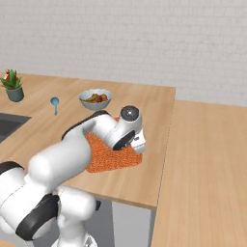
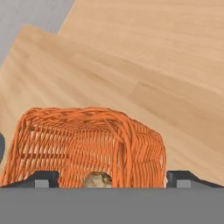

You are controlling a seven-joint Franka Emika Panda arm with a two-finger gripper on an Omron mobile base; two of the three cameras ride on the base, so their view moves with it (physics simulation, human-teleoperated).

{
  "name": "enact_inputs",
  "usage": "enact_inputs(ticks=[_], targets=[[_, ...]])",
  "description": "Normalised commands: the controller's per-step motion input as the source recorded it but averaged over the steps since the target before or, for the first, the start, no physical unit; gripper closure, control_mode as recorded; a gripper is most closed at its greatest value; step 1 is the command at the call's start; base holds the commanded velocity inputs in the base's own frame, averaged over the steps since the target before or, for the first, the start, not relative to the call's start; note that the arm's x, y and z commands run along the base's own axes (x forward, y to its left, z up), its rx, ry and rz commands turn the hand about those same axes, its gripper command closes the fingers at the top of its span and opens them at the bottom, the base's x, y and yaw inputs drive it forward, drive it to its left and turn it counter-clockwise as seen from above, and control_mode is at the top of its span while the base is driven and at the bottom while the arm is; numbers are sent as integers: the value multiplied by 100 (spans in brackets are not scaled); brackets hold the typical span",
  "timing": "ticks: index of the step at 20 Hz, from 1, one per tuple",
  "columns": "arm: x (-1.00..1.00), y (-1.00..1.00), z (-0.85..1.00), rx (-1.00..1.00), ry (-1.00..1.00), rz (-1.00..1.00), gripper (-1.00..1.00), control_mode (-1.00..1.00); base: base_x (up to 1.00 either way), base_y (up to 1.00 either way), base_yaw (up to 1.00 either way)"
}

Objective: Open the cabinet, pick up the bread from the cabinet and place it in the basket. Then move the basket to the dining counter.

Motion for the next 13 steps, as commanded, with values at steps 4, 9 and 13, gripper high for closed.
enact_inputs(ticks=[4, 9, 13], targets=[[-72, 12, 81, 0, -12, 0, -100, -100, 0, 0, 0], [-52, 18, 80, 0, -15, 0, -100, -100, 0, 0, 0], [-50, 19, 66, 0, -12, 0, -100, -100, 0, 0, 0]])
